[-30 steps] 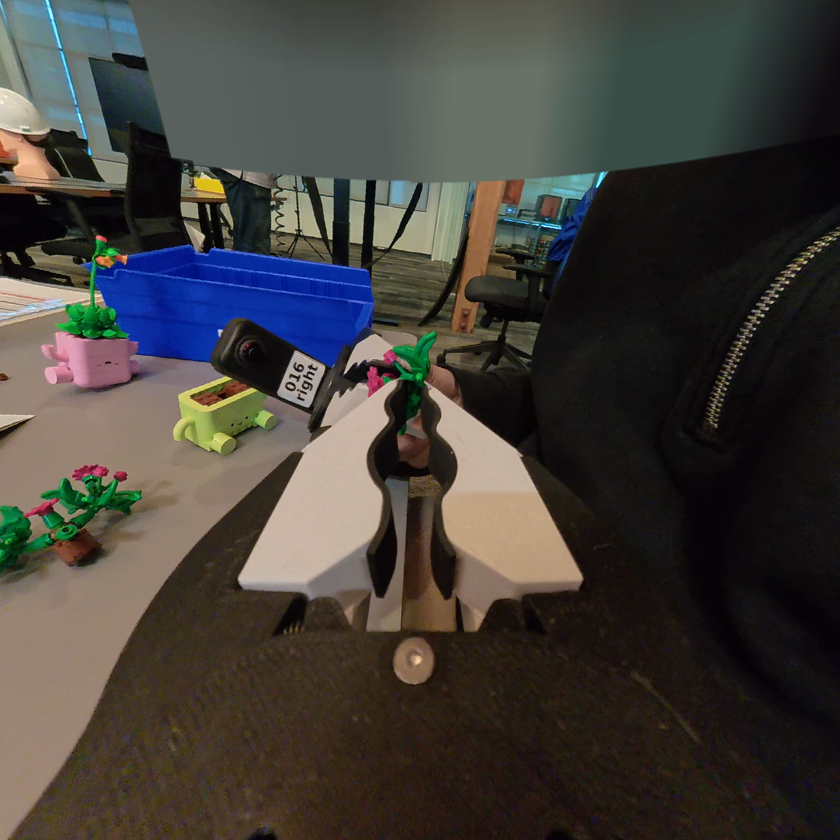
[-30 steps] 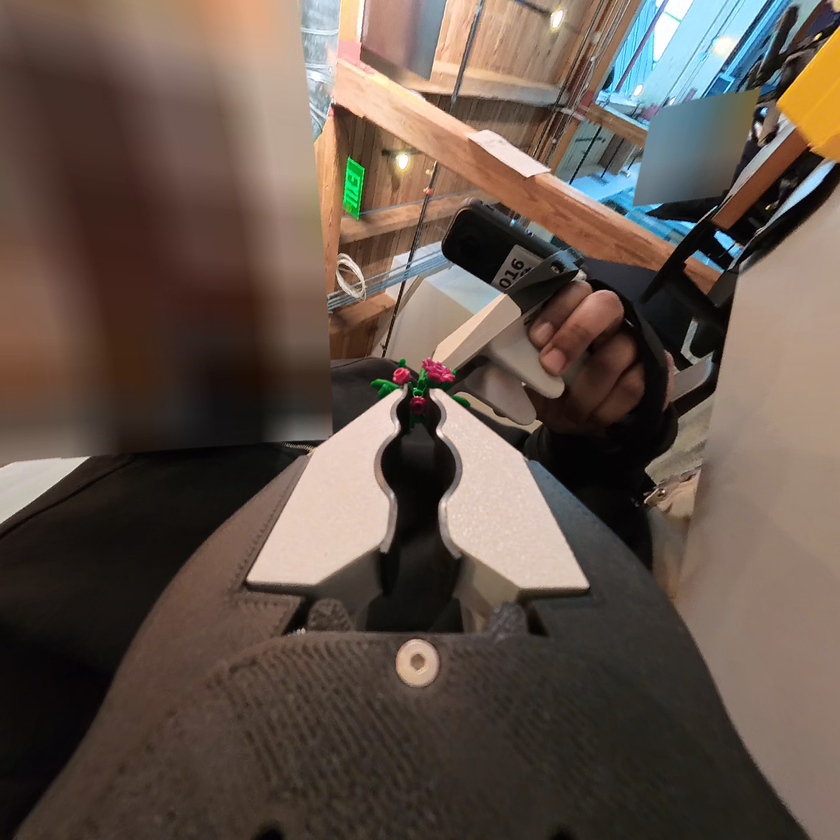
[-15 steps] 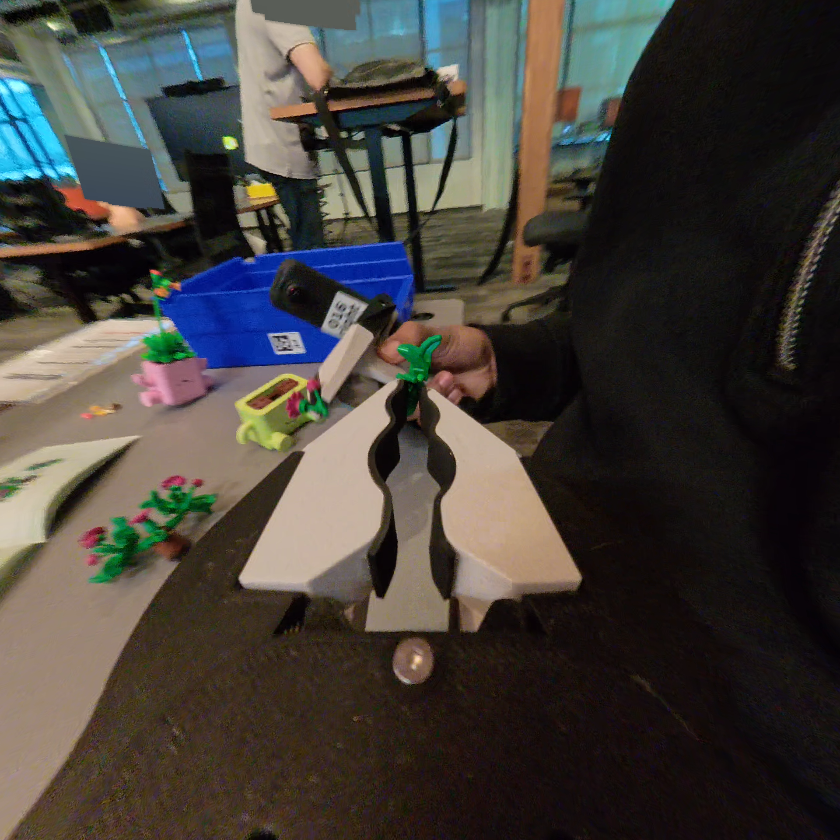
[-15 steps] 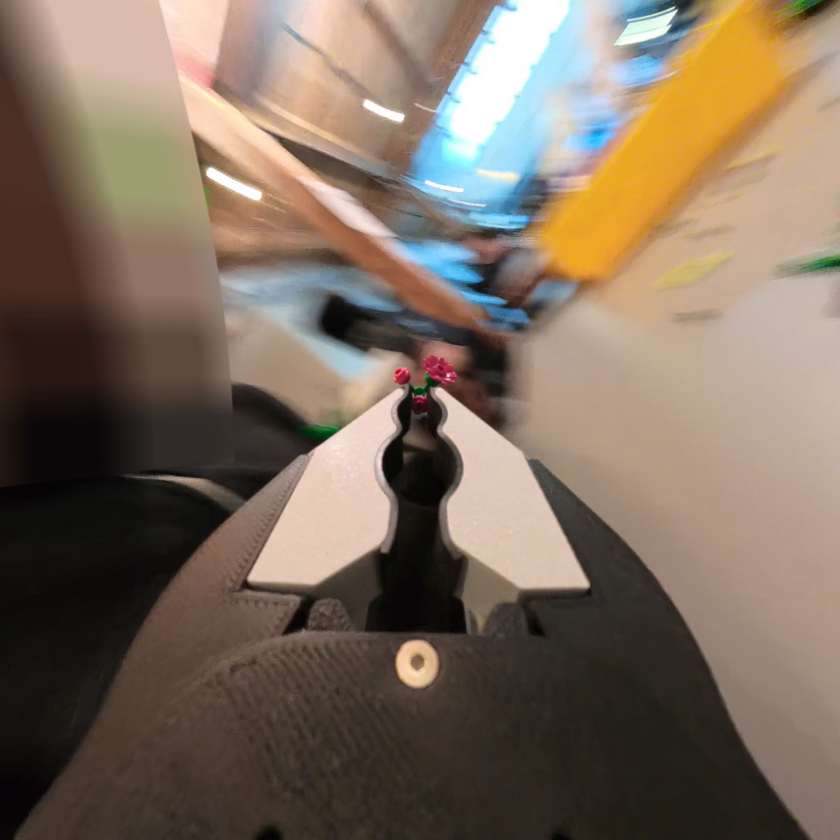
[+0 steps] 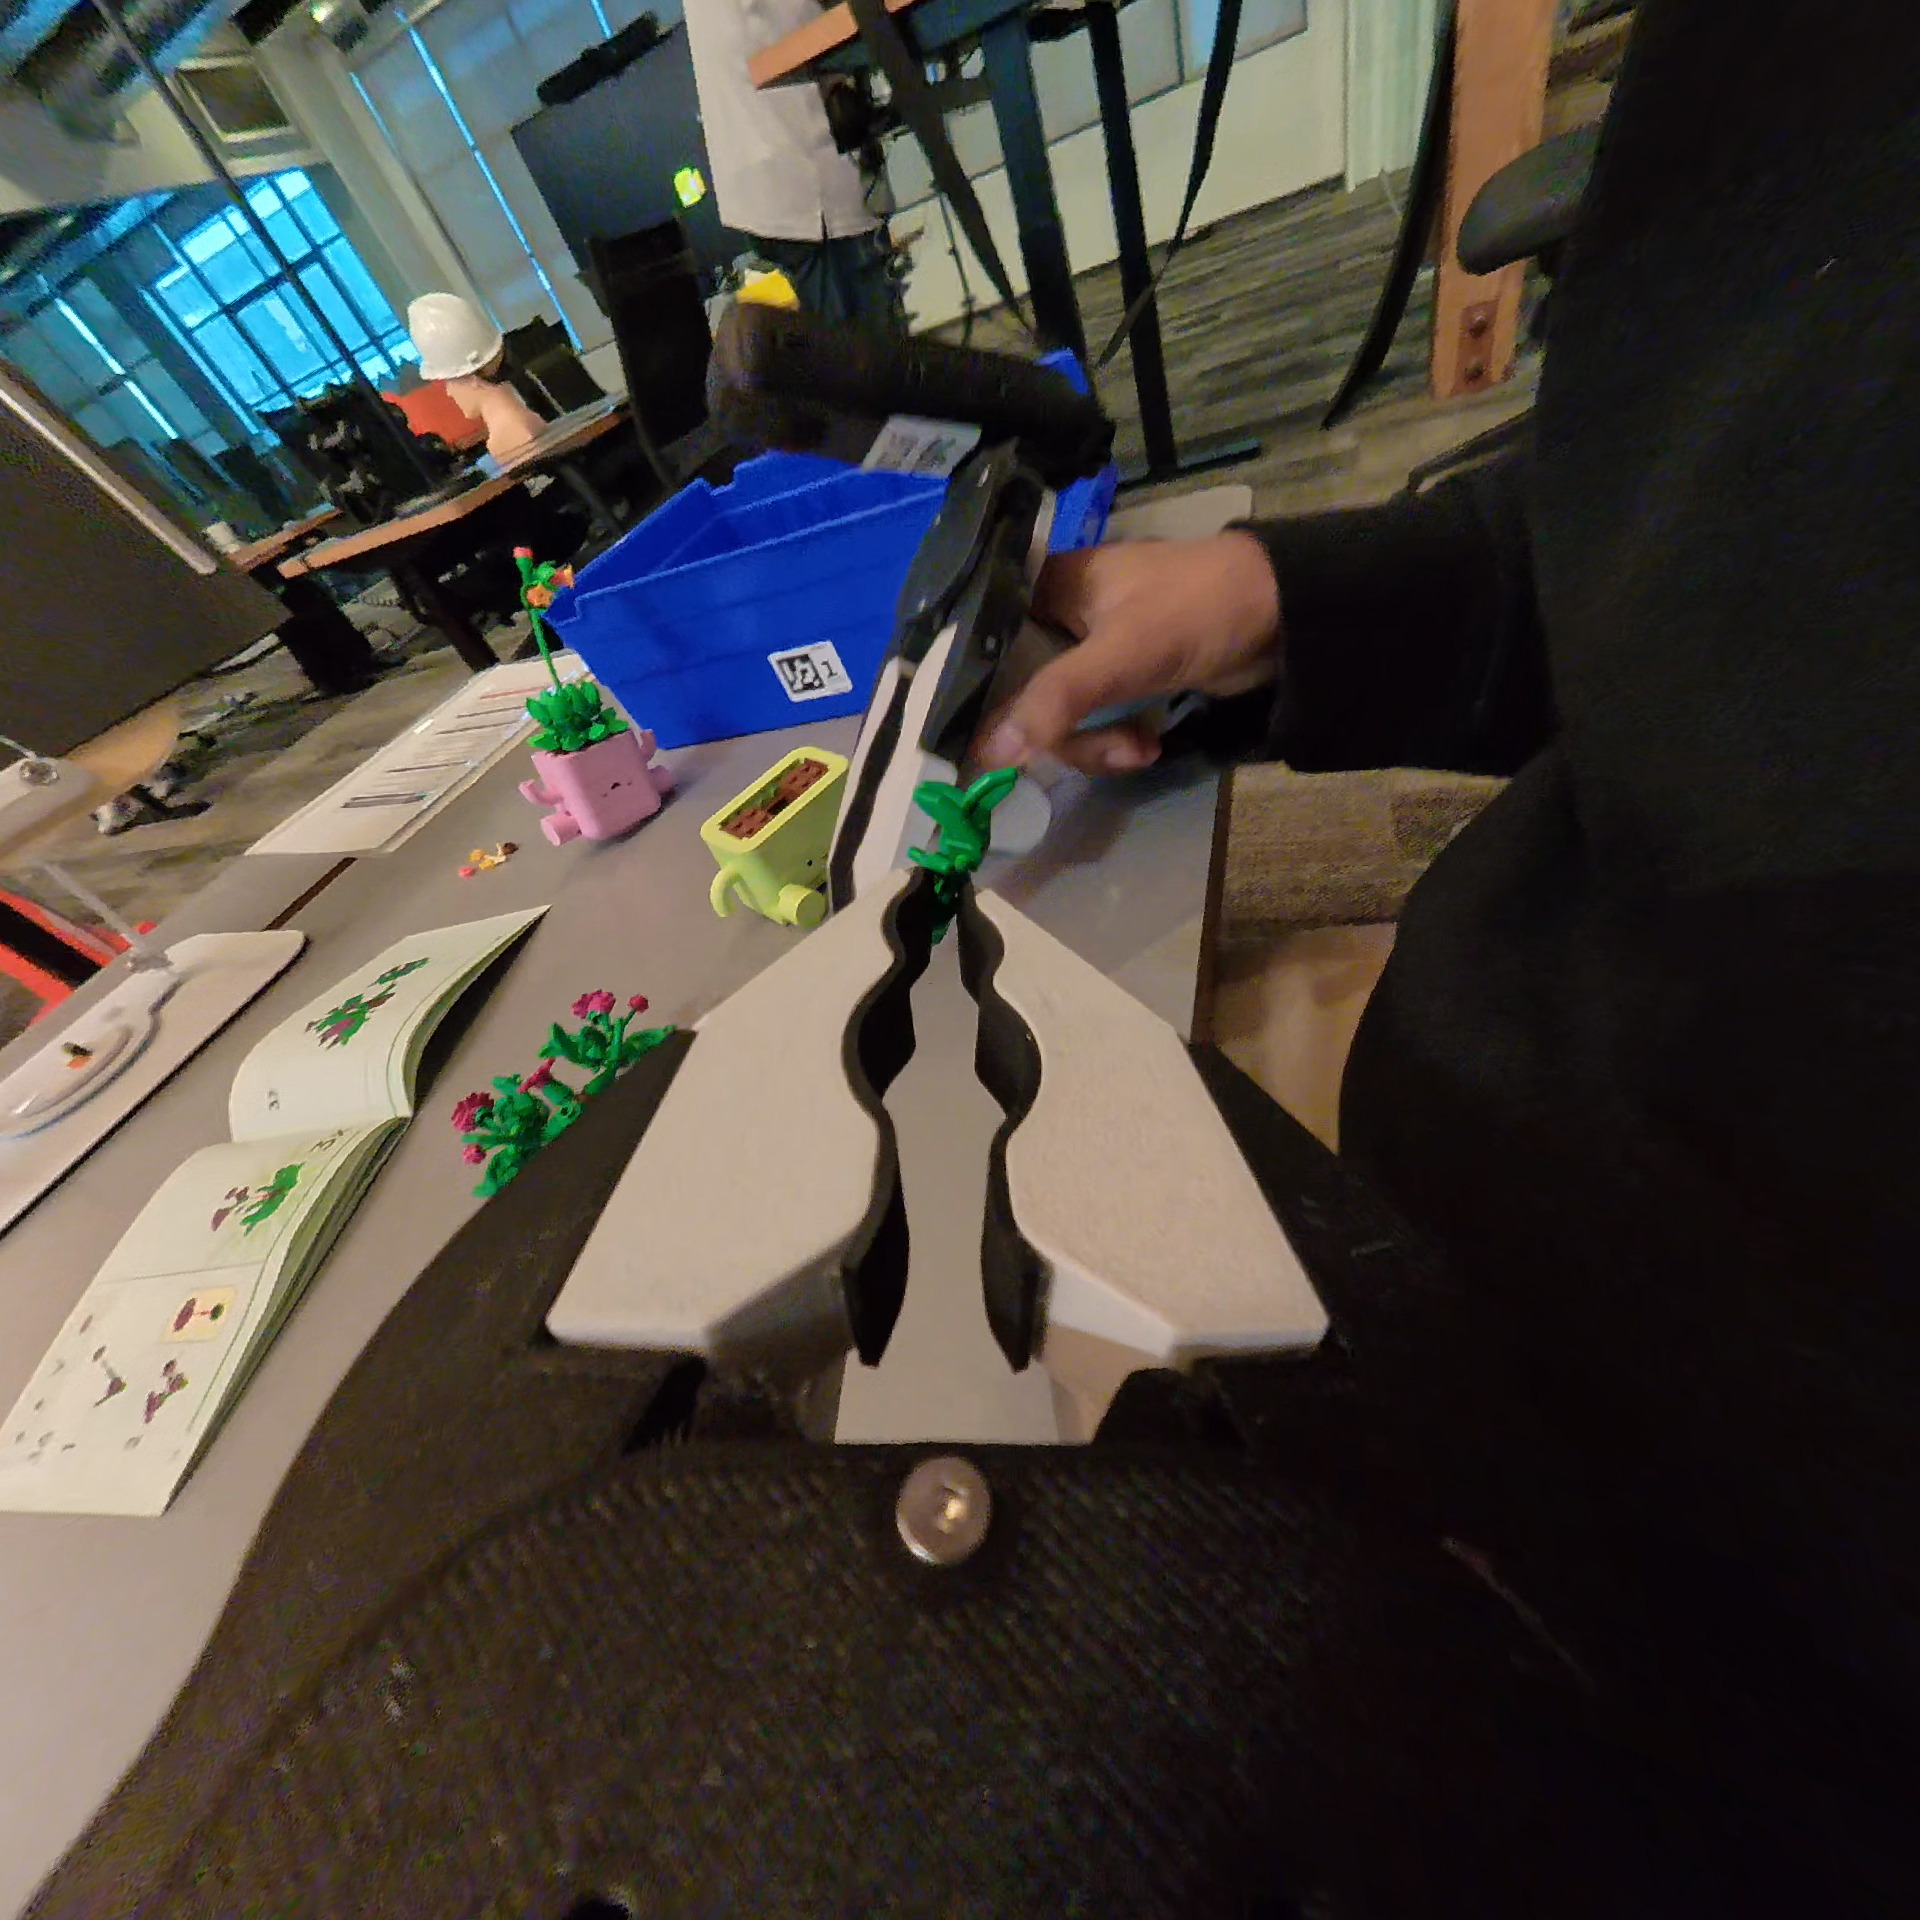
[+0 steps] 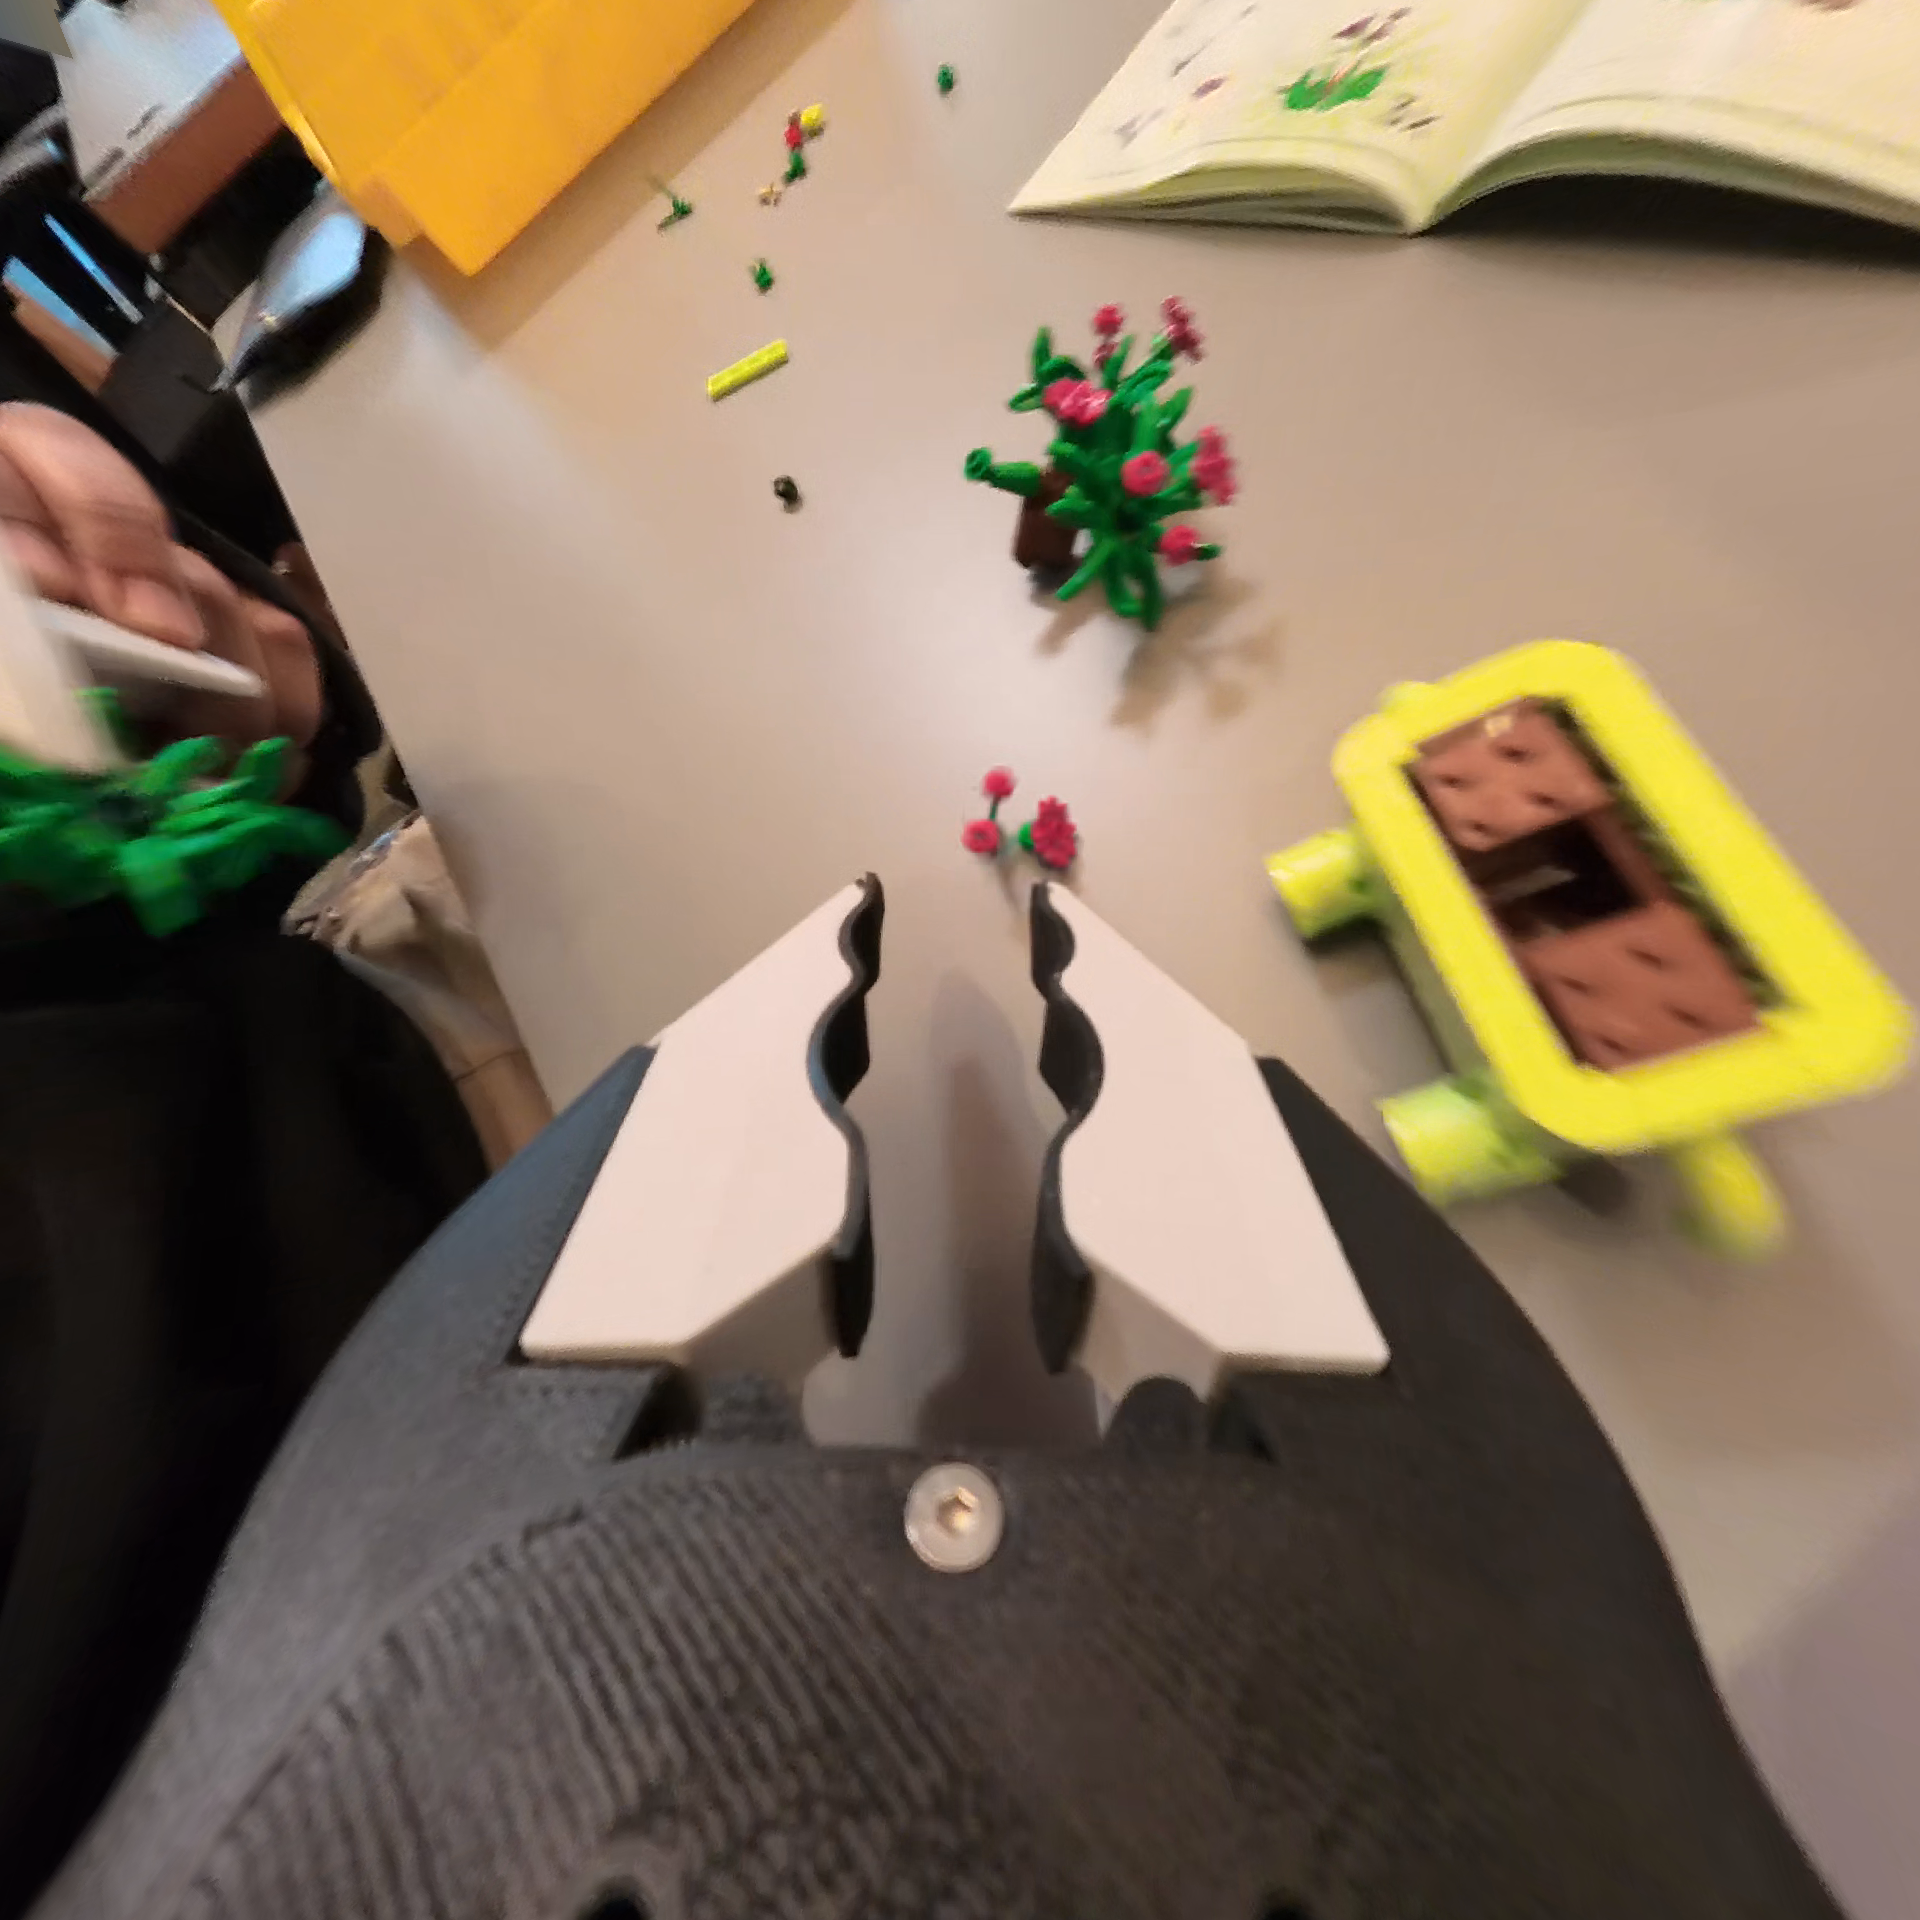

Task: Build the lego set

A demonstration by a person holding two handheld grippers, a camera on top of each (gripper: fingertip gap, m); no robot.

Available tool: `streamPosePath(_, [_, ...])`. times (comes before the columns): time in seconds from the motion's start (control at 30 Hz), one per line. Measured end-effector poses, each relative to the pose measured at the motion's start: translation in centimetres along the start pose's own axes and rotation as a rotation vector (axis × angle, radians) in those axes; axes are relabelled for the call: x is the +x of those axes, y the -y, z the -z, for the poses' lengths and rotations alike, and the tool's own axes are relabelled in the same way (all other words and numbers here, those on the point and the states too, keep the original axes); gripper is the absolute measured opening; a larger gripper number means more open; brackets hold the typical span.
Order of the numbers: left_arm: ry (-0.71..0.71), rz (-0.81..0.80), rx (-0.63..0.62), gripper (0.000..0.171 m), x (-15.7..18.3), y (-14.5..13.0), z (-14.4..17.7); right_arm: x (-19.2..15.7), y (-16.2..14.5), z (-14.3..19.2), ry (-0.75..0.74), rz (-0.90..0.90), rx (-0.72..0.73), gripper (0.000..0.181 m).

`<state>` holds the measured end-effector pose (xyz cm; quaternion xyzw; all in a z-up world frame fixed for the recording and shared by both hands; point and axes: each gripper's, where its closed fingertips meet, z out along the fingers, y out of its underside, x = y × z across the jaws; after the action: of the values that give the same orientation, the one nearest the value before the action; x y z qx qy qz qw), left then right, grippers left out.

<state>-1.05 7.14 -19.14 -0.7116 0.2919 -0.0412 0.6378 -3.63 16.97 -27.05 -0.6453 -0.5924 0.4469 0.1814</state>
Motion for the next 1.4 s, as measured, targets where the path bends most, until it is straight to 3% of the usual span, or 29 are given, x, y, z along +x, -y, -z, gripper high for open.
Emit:
streamPosePath(0.07, [0.031, -0.048, -0.048, 0.001, -0.2, -0.7, -0.1, -0.8, 0.9, 1.2, 0.073, -0.016, 0.045, 0.024])
streamPosePath(0.17, [0.052, -0.159, -0.167, 0.001, 0.3, -2.4, -1.0, -5.5, 3.3, 3.4, 0.366, -0.022, 0.177, 0.011])
streamPosePath(0.23, [0.052, -0.236, -0.264, 0.001, 0.7, -4.1, -1.7, -7.5, 3.2, 3.6, 0.48, -0.022, 0.165, 0.011])
streamPosePath(0.33, [0.048, -0.343, -0.402, 0.0, 1.3, -6.6, -2.4, -6.7, 0.6, 1.6, 0.376, 0.059, 0.021, 0.009])
streamPosePath(0.43, [0.035, -0.371, -0.428, 0.0, 1.7, -7.2, -2.7, -7.2, -0.7, 0.6, 0.376, 0.107, -0.051, 0.006])
streamPosePath(0.73, [-0.002, -0.137, -0.37, 0.0, 0.9, -7.1, -2.2, -6.0, -1.0, 0.1, 0.303, 0.109, -0.07, 0.002])
streamPosePath(0.93, [-0.01, 0.053, -0.323, 0.008, 0.5, -6.2, -3.0, -5.2, -3.7, -0.9, 0.26, 0.112, -0.222, 0.003])
streamPosePath(1.23, [-0.043, 0.176, -0.439, 0.018, 0.8, -7.8, -3.7, -5.6, -4.1, -1.3, 0.303, 0.074, -0.233, 0.012])
streamPosePath(1.4, [-0.063, 0.229, -0.475, 0.02, 0.8, -8.4, -3.6, -5.4, -4.0, -2.0, 0.23, 0.147, -0.232, 0.003])
